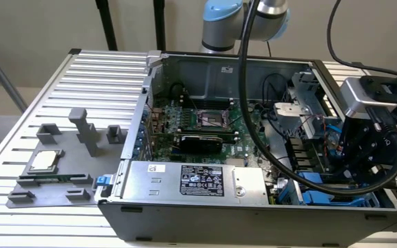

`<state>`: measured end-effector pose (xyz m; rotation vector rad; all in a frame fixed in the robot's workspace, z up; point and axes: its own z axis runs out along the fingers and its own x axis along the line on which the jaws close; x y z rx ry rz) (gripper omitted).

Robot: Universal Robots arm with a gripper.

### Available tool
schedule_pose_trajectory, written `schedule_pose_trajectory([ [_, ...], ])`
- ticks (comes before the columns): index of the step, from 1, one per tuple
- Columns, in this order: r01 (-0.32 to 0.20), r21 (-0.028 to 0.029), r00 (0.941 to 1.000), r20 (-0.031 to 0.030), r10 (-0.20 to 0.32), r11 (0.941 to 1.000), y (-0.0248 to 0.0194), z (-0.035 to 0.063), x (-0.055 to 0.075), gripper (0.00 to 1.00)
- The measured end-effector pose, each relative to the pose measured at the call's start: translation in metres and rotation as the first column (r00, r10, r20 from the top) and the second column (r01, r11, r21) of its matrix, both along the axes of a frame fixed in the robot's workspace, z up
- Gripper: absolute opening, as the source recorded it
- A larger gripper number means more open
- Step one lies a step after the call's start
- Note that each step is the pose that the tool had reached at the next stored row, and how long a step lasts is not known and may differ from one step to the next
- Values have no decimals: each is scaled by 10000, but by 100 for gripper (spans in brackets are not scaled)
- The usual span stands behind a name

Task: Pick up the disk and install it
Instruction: 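Insert the second disk wire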

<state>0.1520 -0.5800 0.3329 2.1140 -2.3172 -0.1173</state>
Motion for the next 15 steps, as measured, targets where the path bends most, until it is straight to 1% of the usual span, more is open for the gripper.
schedule_pose_trajectory([
  [1, 0, 1, 10000, 0, 0, 10000, -1, -1, 0, 100],
  [2, 1, -11, 10000, -1, -1, 10000, -1, 12, 0, 100],
  [4, 1, -10, 10000, -1, -1, 10000, 0, 46, 0, 100],
  [6, 1, -14, 10000, -1, -1, 10000, -1, 107, -1, 100],
  [15, 2, -17, 10000, -1, -2, 10000, 0, 492, -1, 100],
])
